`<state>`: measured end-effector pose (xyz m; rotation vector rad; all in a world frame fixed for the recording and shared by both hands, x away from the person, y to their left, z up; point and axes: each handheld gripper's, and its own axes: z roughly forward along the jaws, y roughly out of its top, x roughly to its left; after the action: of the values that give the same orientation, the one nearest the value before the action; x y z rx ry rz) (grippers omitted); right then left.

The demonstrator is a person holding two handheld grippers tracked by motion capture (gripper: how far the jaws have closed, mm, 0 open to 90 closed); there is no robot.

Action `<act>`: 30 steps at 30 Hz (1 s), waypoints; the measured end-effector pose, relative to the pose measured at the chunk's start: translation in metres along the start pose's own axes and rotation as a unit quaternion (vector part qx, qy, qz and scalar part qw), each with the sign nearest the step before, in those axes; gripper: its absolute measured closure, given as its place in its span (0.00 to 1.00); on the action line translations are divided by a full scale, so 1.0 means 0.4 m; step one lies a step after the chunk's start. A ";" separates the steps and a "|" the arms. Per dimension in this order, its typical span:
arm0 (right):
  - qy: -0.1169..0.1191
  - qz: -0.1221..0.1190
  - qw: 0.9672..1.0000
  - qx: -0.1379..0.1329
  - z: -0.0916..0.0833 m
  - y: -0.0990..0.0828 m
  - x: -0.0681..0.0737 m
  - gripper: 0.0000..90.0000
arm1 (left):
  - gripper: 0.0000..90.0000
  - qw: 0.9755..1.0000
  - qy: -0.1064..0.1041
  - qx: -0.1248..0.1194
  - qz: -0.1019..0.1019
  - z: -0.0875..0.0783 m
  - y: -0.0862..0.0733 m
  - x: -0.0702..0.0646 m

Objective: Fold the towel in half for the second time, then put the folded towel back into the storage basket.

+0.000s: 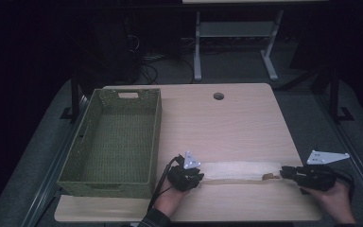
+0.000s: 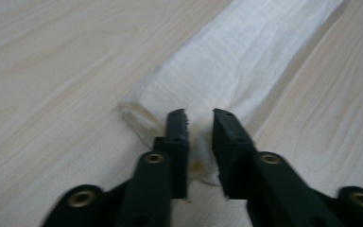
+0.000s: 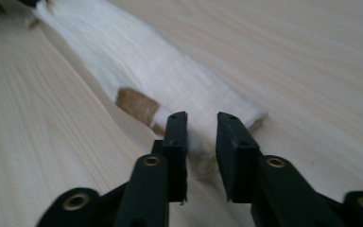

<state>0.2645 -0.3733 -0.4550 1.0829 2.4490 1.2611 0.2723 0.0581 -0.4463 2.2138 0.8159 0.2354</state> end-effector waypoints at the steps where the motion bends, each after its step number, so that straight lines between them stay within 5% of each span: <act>1: 0.001 0.001 1.000 -0.010 -0.009 0.004 0.003 0.80 | 0.73 1.000 -0.005 -0.005 -0.002 -0.007 0.005 0.002; 5: 0.012 -0.011 1.000 -0.018 -0.013 0.015 0.018 0.88 | 0.60 1.000 -0.009 -0.009 0.003 -0.011 0.017 0.016; 11: 0.044 -0.020 0.999 0.020 0.029 0.014 0.040 1.00 | 0.46 1.000 -0.012 -0.009 0.002 0.007 0.024 0.043; 20: 0.036 -0.027 0.997 0.060 0.061 0.007 0.041 1.00 | 0.36 1.000 -0.014 -0.008 0.000 0.021 0.022 0.059; 30: 0.015 -0.030 0.997 0.065 0.090 0.031 0.010 1.00 | 0.35 1.000 -0.017 -0.005 0.005 0.026 0.020 0.053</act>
<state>0.2847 -0.3431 -0.4676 1.0188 2.5966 1.1214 0.2968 0.0611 -0.4498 2.2067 0.7837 0.2049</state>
